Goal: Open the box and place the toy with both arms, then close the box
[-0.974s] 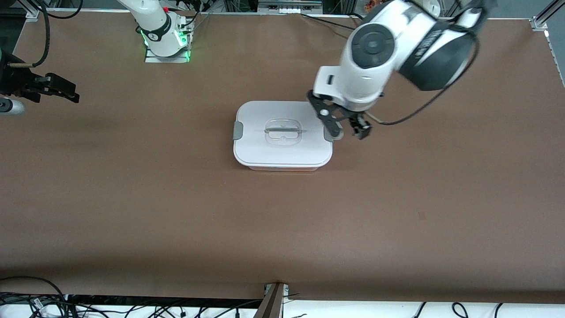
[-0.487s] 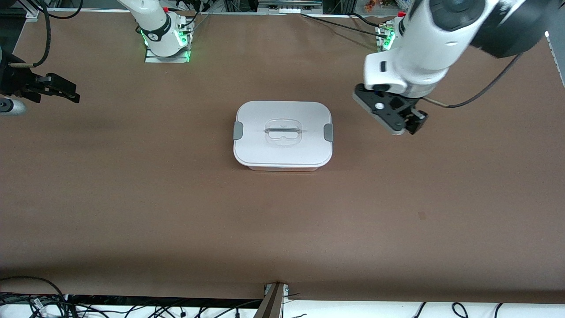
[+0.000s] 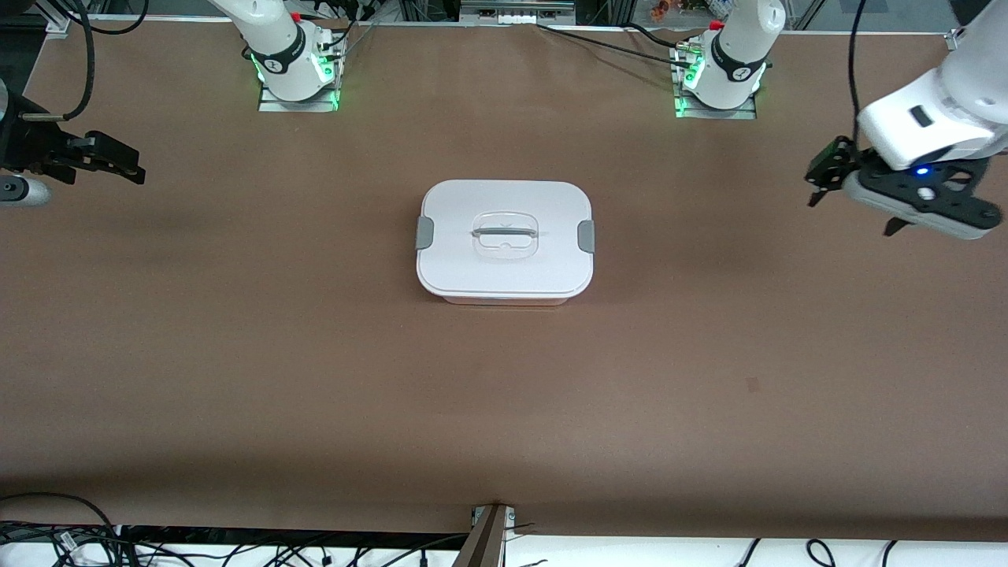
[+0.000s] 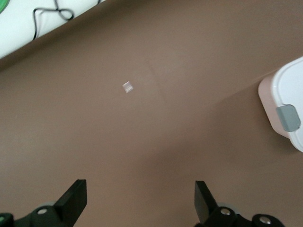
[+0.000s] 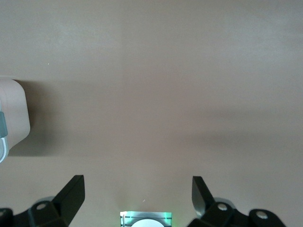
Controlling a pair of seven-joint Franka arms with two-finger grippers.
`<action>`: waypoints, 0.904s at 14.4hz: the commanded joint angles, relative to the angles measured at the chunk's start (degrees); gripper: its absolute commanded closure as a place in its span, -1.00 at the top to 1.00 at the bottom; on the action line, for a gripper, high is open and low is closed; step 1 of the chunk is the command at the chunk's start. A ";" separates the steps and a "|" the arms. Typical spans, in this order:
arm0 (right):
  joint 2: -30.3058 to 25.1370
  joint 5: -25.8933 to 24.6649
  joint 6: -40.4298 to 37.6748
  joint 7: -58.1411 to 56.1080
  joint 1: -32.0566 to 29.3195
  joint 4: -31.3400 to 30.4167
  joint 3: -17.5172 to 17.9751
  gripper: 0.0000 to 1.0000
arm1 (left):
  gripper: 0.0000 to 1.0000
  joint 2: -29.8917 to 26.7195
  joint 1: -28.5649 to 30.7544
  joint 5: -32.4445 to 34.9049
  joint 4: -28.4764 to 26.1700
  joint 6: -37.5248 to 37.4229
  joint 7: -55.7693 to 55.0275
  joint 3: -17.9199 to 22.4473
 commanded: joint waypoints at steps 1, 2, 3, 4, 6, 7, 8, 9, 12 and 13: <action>0.37 0.31 -0.11 -0.38 0.18 0.84 -0.11 1.00 | 1.00 -4.58 -5.59 -1.23 -6.80 1.98 -5.06 6.54; 0.37 0.31 -0.11 -0.38 0.18 0.84 -0.11 1.00 | 1.00 -4.84 -5.51 -1.40 -6.89 1.98 -6.81 6.98; 0.37 0.31 -0.11 -0.38 0.18 0.84 -0.11 1.00 | 1.00 -5.10 -4.90 -2.71 -6.98 1.98 -8.57 6.99; 0.37 0.31 -0.11 -0.38 0.18 0.84 -0.11 1.00 | 1.00 -5.19 -3.93 -5.07 -6.80 1.98 -9.46 6.99; 0.37 0.31 -0.11 -0.30 0.18 0.84 -0.11 1.00 | 1.00 -5.46 -2.17 -7.37 -6.27 1.89 -9.56 6.99; 0.37 0.31 -0.11 -0.38 0.18 0.84 -0.11 1.00 | 1.00 -5.46 -2.16 -7.38 -6.19 1.89 -9.73 7.07; 0.45 0.31 -0.11 -0.38 0.09 0.84 -0.11 1.00 | 1.00 -5.46 -2.16 -6.94 -6.10 1.89 -10.17 7.07; 0.37 0.31 -0.11 -0.47 0.09 0.84 -0.11 1.00 | 1.00 -4.85 -2.16 -6.59 -5.49 1.55 -10.08 7.51; 0.37 0.31 -0.11 -0.47 0.00 0.93 -0.11 1.00 | 1.00 -4.14 -1.72 -6.50 -3.64 1.54 -10.43 7.43; 0.45 0.31 -0.11 -0.38 0.00 1.10 -0.11 1.00 | 1.00 -4.05 -1.73 -6.24 -3.64 1.63 -10.52 7.08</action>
